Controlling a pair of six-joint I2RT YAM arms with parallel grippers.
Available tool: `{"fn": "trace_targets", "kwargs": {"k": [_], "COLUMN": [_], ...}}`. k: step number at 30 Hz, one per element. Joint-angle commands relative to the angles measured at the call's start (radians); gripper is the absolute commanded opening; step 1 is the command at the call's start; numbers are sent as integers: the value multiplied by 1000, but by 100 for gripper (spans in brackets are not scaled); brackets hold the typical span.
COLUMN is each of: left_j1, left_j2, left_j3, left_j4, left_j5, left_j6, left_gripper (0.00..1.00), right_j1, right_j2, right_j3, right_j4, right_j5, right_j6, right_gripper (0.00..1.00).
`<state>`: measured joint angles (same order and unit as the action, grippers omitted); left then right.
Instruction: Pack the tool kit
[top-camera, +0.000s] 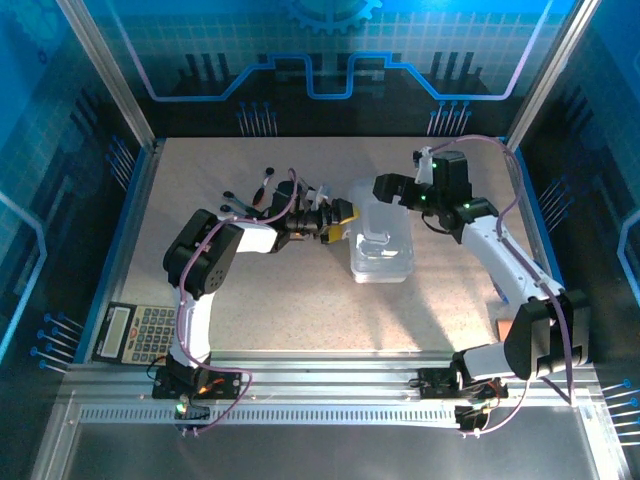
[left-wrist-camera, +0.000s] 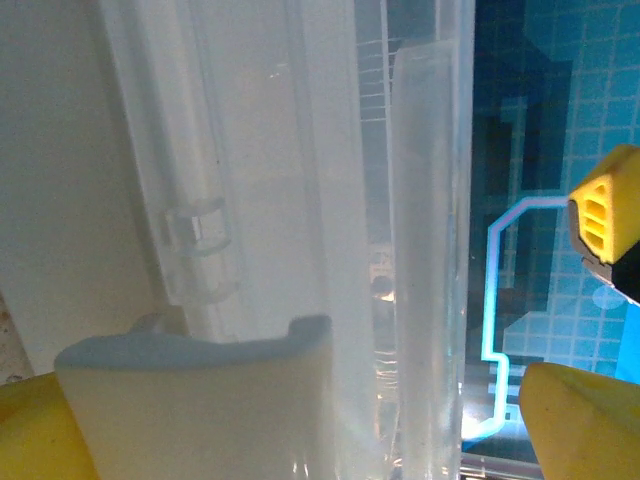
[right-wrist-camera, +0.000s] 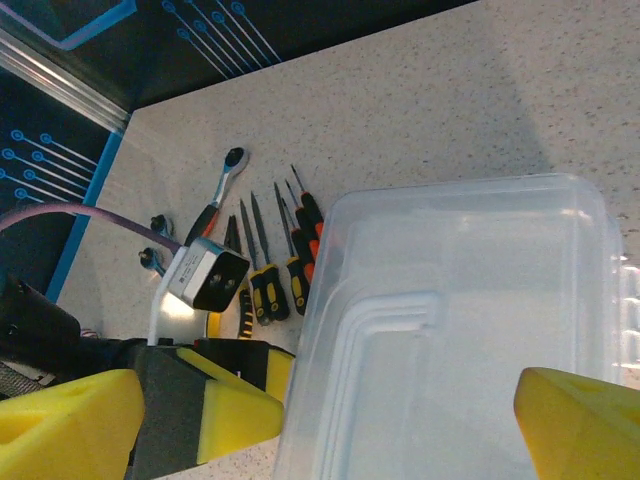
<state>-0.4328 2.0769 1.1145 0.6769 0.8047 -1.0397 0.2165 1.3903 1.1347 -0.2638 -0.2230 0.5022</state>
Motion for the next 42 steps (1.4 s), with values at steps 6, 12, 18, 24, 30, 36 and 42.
{"fn": "trace_targets", "kwargs": {"k": [6, 12, 18, 24, 30, 36, 42], "left_j1": [34, 44, 48, 48, 48, 48, 48], "left_j2": [-97, -187, -262, -331, -365, -359, -339], "left_j3": [48, 204, 248, 204, 127, 111, 145], "left_j4": [-282, -790, -984, -1092, -1076, -1053, -1036], "left_j5": [-64, -269, -424, -538, -546, -527, -495], "left_j6": [218, 540, 645, 700, 690, 677, 669], "left_gripper": [99, 99, 99, 99, 99, 99, 99], "right_j1": [-15, -10, 33, 55, 63, 61, 43], "right_j2": [-2, 18, 114, 209, 257, 243, 206], "right_j3": [53, 36, 79, 115, 116, 87, 62], "right_j4": [-265, -300, -319, -322, -308, -277, -239], "right_j5": [183, 195, 194, 188, 183, 185, 136], "right_j6": [-105, -139, -183, -208, -212, -205, -203], "right_gripper": [99, 100, 100, 100, 96, 81, 68]}}
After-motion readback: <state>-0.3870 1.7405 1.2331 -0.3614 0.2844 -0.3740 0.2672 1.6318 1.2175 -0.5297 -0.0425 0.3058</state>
